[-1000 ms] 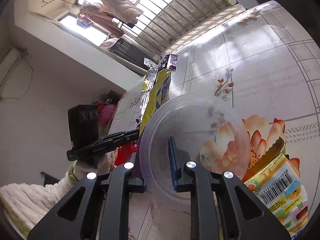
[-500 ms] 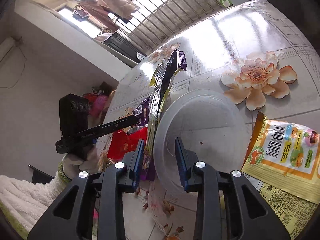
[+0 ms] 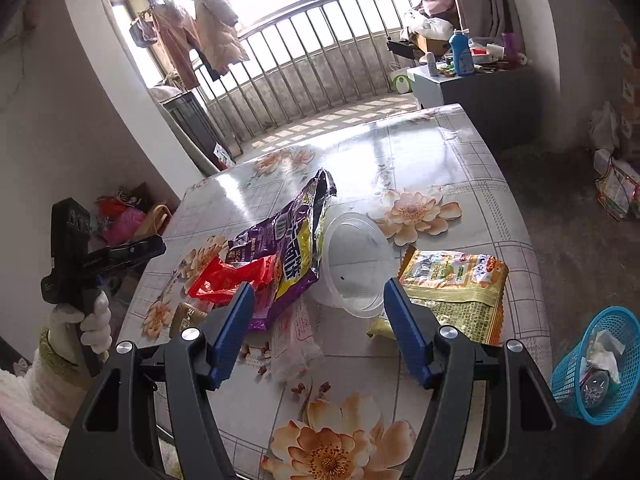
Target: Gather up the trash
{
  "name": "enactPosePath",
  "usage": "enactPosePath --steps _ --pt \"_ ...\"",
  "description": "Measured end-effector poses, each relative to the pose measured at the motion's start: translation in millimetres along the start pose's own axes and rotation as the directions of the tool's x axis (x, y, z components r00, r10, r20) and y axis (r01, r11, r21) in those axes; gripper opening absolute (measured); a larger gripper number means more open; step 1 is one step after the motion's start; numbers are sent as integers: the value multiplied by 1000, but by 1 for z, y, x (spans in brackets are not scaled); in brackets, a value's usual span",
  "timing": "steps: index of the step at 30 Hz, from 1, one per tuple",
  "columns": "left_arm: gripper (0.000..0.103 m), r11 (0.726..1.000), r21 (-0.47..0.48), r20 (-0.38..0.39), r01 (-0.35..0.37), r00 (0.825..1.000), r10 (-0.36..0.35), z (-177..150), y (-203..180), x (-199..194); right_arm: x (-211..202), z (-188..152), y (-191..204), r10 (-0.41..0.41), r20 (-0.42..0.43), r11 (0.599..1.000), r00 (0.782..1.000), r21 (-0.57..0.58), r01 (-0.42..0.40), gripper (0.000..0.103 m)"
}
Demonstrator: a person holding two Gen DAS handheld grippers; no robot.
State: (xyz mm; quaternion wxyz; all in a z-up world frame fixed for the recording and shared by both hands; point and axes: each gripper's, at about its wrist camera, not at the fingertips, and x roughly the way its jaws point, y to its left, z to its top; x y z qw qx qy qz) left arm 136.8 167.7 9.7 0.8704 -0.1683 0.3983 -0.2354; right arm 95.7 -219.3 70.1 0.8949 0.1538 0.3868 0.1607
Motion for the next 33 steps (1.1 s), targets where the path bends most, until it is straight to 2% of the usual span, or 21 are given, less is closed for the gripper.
enactPosePath --steps 3,7,9,13,14,18,19,21,26,33 --pt "42 999 -40 -33 12 999 -14 -19 4 -3 2 -19 8 24 -1 999 1000 44 -24 65" --pt "44 996 -90 -82 12 996 -19 -51 13 3 19 -43 30 124 -34 988 992 95 -120 64" --pt "44 993 -118 -91 6 996 -16 -60 19 6 33 -51 45 160 -67 985 985 83 -154 53" --pt "44 990 -136 -71 -34 997 25 -67 28 9 63 -56 82 189 -137 982 972 4 -190 42" --pt "42 990 -135 -62 -39 998 31 -66 29 10 69 -56 90 195 -151 980 969 -16 -199 38" --pt "23 993 -108 -27 -38 999 35 -55 28 18 92 -59 110 209 -203 974 957 -39 -222 26" --pt "21 995 -94 -22 -41 999 39 -52 26 20 96 -59 113 214 -213 974 953 -34 -226 24" --pt "14 996 -66 -34 -53 998 51 -49 23 25 104 -62 117 219 -234 972 947 -30 -232 19" --pt "10 998 -6 -90 -69 994 69 -60 16 28 114 -66 121 218 -254 973 942 -19 -230 14" --pt "9 999 -40 -190 29 981 -36 -85 12 8 109 -66 106 229 -231 973 946 22 -230 14"
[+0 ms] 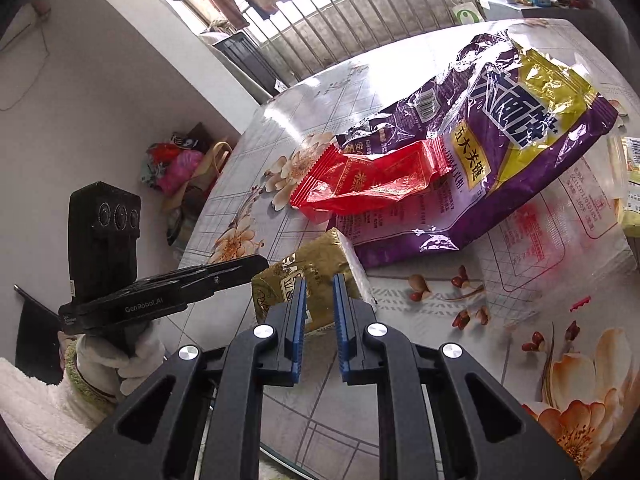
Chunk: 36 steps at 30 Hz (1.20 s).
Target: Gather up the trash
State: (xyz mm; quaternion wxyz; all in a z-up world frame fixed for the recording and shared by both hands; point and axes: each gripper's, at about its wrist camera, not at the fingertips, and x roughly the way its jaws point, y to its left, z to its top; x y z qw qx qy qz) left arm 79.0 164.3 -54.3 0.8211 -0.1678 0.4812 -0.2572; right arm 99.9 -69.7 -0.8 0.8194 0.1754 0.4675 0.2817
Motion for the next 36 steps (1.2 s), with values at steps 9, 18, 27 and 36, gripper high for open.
enactPosePath --steps 9,18,27,36 --pt "54 994 95 28 54 998 -57 6 -28 -14 -33 1 -11 -21 76 1000 997 21 20 14" --pt "68 963 267 -78 -38 995 61 5 -62 29 -103 -5 -53 -170 183 981 968 126 148 16" --pt "68 936 331 -74 -119 986 152 -3 -74 46 -158 -13 -126 -411 229 875 882 372 311 40" --pt "68 912 378 -50 -162 980 195 -9 -82 48 -141 -9 -170 -535 156 766 830 504 399 54"
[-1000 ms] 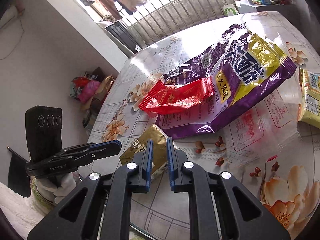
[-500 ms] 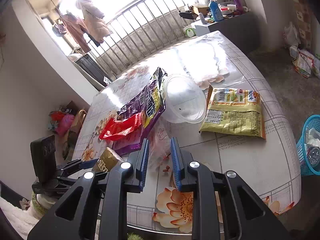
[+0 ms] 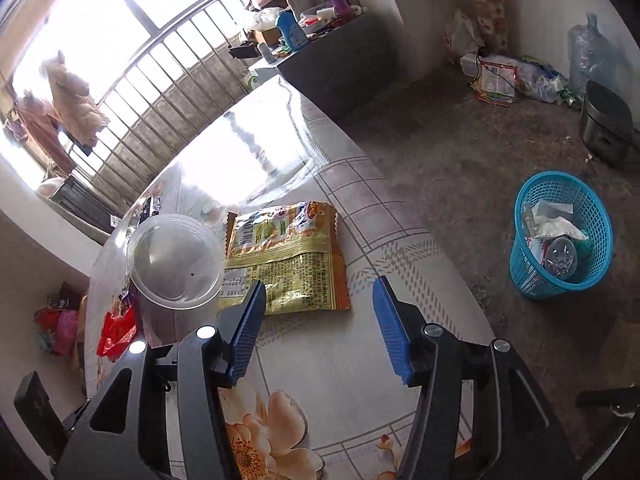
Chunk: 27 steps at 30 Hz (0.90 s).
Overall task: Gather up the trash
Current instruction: 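Grasp the gold tissue pack with the left tool while the right tool grasps the yellow snack bag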
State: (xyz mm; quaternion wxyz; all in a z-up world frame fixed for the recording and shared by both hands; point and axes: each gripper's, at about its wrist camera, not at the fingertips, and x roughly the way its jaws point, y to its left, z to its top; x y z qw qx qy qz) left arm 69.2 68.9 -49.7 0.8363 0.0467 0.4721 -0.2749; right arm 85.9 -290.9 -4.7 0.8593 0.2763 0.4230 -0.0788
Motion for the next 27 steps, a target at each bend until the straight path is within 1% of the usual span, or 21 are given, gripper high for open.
enactPosePath --steps 3,4,6,8,9,10,11,13,15,18,20,21,22,24,25,27 --pt "68 1000 3 -1 -6 1000 6 0 0 0 16 2 8 -38 -10 998 999 -44 37 54" --pt "68 1000 4 -2 -8 1000 8 0 -1 0 20 2 13 -58 -8 995 998 -77 57 54" --pt "68 1000 6 -4 -15 1000 15 1 -3 0 28 2 24 -100 2 984 995 -146 100 54" --pt "68 1000 16 -6 -26 1000 26 1 -5 2 34 -2 37 -154 22 963 988 -223 154 54" --pt "68 999 20 -7 -31 1000 31 1 -6 2 37 -3 44 -184 33 947 982 -263 186 48" --pt "68 999 24 -8 -36 999 36 1 -7 2 39 -5 49 -211 43 932 977 -292 214 46" --pt "68 999 27 -8 -41 999 41 1 -7 2 40 -6 54 -224 49 922 973 -312 228 41" --pt "68 998 33 -8 -50 999 50 1 -9 4 40 -9 59 -224 53 915 973 -333 229 34" --pt "68 998 39 -7 -59 998 59 1 -11 5 39 -8 59 -218 56 919 974 -325 225 26" --pt "68 996 50 -7 -72 997 72 1 -14 6 36 -8 55 -201 52 930 978 -304 207 20" --pt "67 996 50 -6 -74 997 75 1 -14 6 33 -9 51 -189 48 938 981 -286 194 12" --pt "66 996 46 -4 -77 997 77 0 -13 5 32 -10 49 -177 44 945 983 -272 182 10" --pt "64 996 41 -2 -79 997 79 0 -13 4 31 -10 46 -167 44 951 985 -258 173 10" --pt "56 996 29 4 -87 996 87 0 -10 2 27 -11 40 -142 44 963 989 -227 148 9" --pt "53 996 22 6 -91 996 90 0 -8 1 24 -10 37 -133 45 967 990 -212 139 9" --pt "52 997 9 7 -76 997 76 0 -4 0 17 -9 31 -121 54 974 991 -186 129 9"
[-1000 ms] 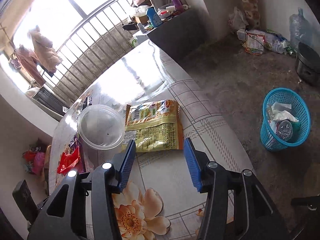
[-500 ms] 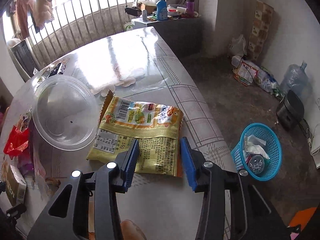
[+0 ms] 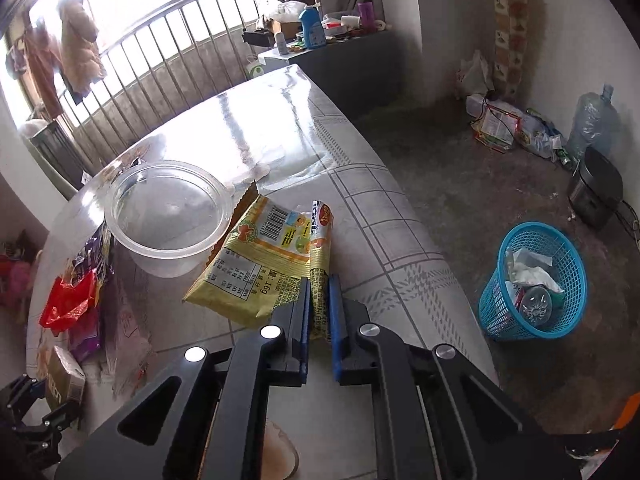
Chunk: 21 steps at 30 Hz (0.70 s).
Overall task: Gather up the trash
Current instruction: 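Grasp the gold tissue pack with the left tool while the right tool grasps the yellow snack bag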
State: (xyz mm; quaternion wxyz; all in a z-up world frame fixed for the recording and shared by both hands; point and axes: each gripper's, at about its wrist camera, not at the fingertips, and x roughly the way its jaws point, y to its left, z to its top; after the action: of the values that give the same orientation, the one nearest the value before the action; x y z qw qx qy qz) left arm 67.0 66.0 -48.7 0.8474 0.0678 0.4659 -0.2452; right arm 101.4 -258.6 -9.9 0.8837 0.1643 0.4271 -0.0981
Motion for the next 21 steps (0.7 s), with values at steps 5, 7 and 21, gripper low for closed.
enactPosePath --steps 5,7,21 --pt "51 1000 6 -3 6 1000 -6 -1 2 -2 -14 3 -18 -1 21 999 1000 45 0 9" --pt "51 1000 -3 -6 24 1000 -24 0 3 -4 -19 3 -24 -3 30 998 1000 59 1 9" --pt "51 992 -40 67 116 991 -113 14 2 -41 -43 -1 -22 14 64 1000 998 12 -15 9"
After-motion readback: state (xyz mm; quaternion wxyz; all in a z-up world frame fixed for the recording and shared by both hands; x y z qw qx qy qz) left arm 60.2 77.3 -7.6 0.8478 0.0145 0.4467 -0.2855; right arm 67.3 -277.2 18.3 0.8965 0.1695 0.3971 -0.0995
